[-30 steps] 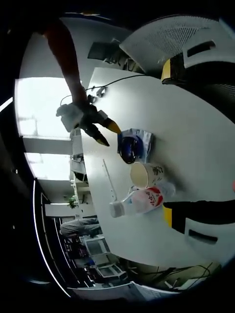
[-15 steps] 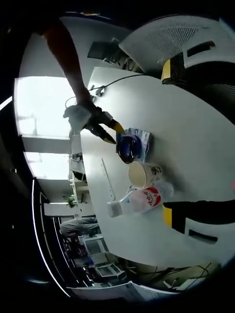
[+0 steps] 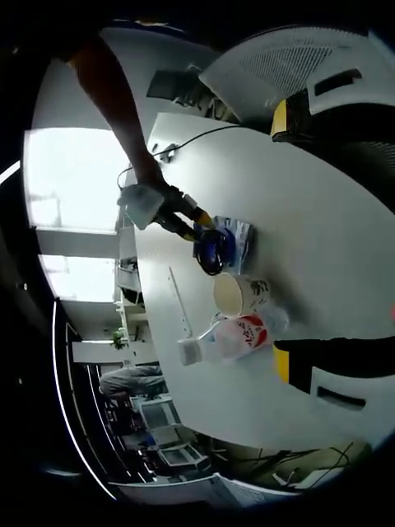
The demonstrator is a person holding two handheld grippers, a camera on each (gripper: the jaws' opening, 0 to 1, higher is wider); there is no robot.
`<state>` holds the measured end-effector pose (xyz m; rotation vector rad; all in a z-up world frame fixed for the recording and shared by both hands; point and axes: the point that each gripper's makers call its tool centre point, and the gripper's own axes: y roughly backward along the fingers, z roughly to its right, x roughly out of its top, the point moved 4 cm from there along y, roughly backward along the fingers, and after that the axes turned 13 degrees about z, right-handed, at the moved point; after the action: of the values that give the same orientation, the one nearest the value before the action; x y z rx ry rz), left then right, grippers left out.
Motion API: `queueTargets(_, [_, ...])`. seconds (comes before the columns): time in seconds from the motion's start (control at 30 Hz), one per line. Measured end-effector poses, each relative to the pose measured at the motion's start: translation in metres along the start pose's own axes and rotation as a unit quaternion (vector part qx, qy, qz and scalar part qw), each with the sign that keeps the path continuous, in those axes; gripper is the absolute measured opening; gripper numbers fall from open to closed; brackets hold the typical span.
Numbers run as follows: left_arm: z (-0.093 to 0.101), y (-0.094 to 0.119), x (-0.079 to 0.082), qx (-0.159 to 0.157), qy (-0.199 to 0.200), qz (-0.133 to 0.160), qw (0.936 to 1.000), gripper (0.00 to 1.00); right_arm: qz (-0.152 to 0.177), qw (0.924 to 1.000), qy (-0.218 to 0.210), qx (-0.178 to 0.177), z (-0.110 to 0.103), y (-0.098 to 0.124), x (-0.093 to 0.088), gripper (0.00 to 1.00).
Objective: Arrange the tabletop items into an orderly group along one side of the table until the central work area is clear of visible clutter.
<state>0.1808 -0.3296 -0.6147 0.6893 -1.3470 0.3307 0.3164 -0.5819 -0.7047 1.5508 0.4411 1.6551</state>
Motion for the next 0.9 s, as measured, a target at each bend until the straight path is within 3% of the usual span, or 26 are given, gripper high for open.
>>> queueTargets(0.5, [0.001, 0.000, -0.004, -0.002, 0.007, -0.005, 1.0000, 0.98, -0.008, 0.9992, 0.037, 0.015, -0.001, -0.006, -0.002, 0.16])
queueTargets(0.57, [0.001, 0.000, -0.004, -0.002, 0.007, -0.005, 1.0000, 0.98, -0.007, 0.9979, 0.061, 0.017, 0.001, -0.007, -0.001, 0.13])
queueTargets(0.9, [0.000, 0.002, -0.006, -0.001, 0.009, -0.007, 0.9999, 0.98, -0.008, 0.9968, 0.076, 0.021, 0.003, -0.014, 0.004, 0.09])
